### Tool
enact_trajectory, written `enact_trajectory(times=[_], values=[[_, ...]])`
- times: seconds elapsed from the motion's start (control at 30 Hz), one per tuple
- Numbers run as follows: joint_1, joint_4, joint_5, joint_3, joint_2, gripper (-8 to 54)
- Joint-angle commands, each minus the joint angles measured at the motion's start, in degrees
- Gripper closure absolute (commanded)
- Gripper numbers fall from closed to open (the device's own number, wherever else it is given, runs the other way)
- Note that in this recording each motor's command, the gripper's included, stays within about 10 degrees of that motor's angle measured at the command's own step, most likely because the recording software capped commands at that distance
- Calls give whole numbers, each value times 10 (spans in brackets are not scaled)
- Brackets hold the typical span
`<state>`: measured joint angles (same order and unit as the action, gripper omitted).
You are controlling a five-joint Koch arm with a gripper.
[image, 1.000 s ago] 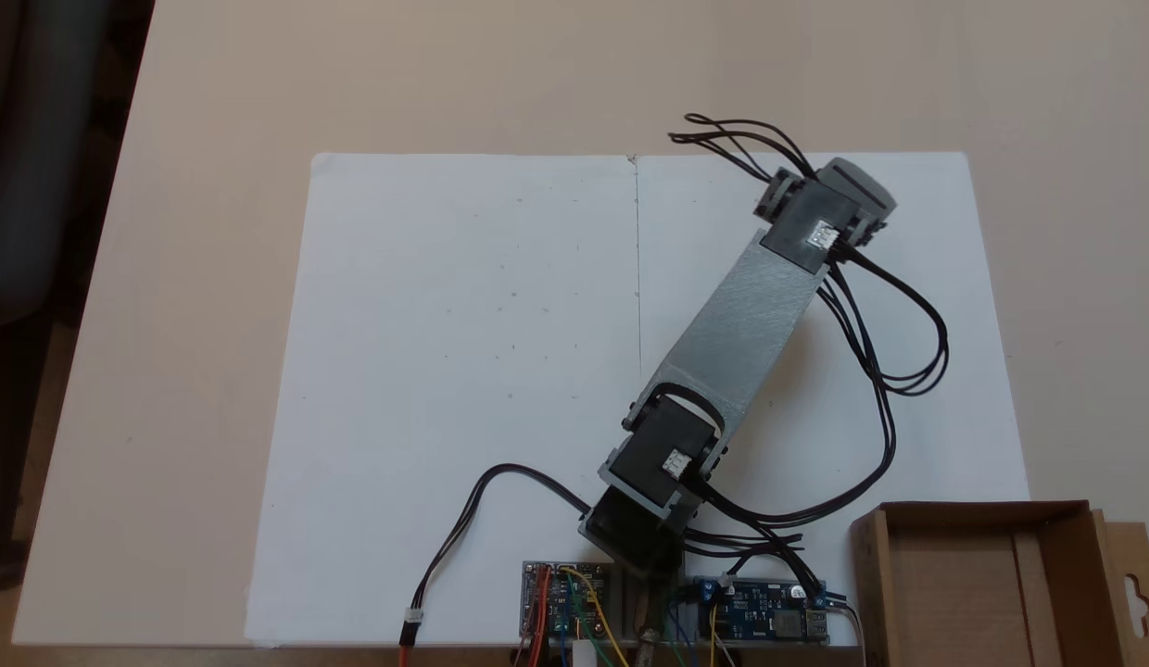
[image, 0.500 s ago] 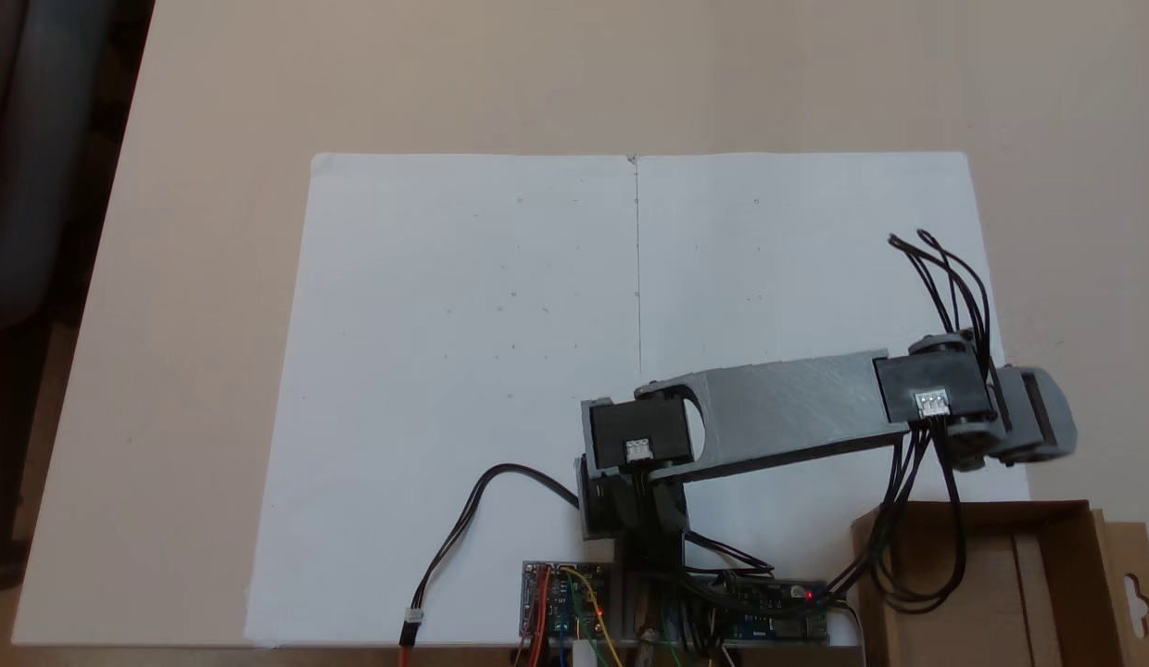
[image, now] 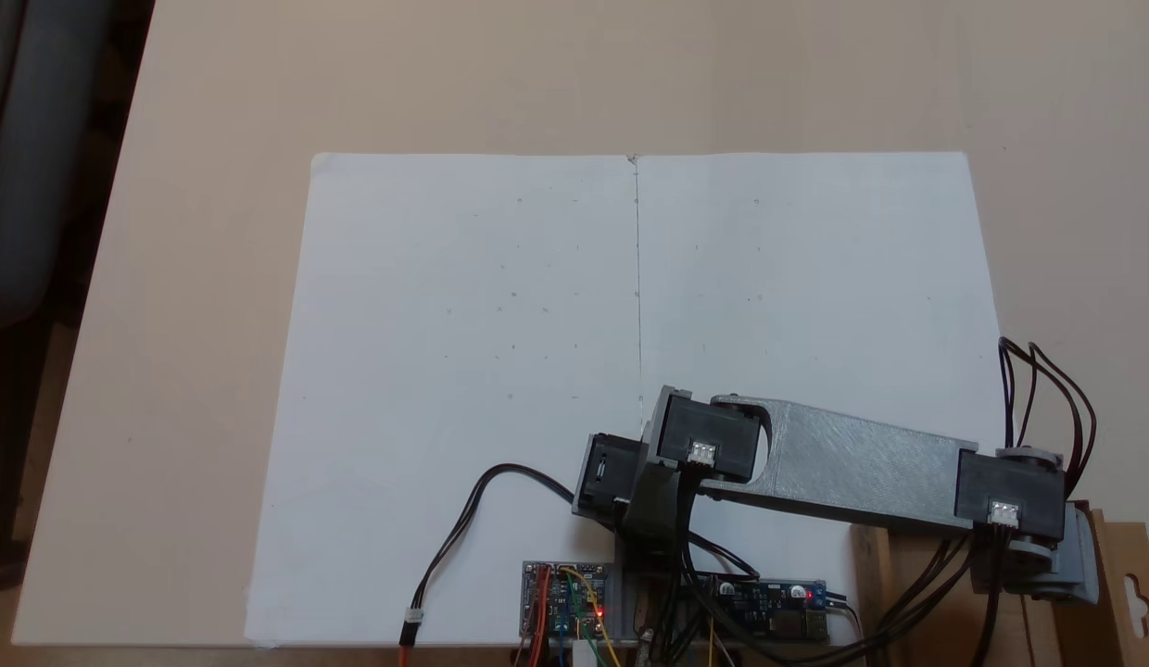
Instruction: Grasp a green dice and put it in the bin.
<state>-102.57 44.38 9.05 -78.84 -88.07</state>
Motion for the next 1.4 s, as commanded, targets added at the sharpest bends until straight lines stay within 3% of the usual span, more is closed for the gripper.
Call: enact_trajectory(times=[0.0, 0.27, 0.3, 0.33, 0.5, 0.67, 0.87, 1.37], values=[[-15, 11, 57, 30, -4, 334], [-19, 29, 58, 28, 10, 334], [-19, 38, 58, 28, 20, 204], [-18, 40, 58, 28, 26, 129], [-18, 40, 58, 28, 33, -14], [-8, 42, 52, 29, 32, 11], [35, 61, -75, 72, 4, 22], [473, -68, -118, 91, -71, 20]])
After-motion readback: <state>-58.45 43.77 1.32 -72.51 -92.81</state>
